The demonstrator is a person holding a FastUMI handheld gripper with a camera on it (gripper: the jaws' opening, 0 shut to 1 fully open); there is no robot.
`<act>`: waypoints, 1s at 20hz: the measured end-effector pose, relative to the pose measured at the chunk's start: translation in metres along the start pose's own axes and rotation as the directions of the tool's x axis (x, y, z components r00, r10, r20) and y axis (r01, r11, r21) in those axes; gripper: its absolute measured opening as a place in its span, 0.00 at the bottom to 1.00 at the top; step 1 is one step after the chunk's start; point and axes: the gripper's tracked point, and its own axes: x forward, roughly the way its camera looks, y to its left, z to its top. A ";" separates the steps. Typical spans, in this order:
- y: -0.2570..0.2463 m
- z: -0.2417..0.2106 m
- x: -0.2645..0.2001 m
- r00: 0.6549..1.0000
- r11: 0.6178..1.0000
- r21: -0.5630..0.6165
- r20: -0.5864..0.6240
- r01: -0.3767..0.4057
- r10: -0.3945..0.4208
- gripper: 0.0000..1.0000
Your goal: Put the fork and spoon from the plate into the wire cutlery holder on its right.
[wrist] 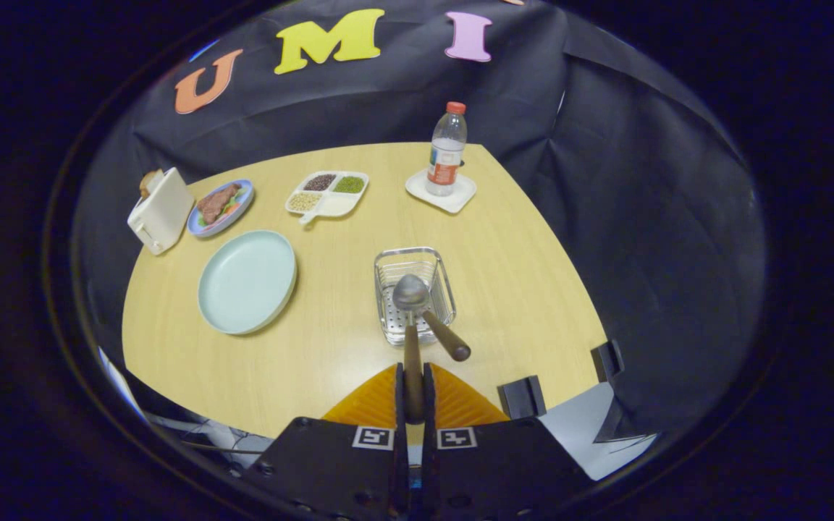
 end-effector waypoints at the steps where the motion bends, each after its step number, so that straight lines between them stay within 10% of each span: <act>1: 0.000 0.003 0.001 1.000 1.000 -0.003 0.002 0.006 -0.006 0.07; 20: 0.017 0.027 0.012 0.999 1.000 -0.015 0.038 -0.013 0.013 0.12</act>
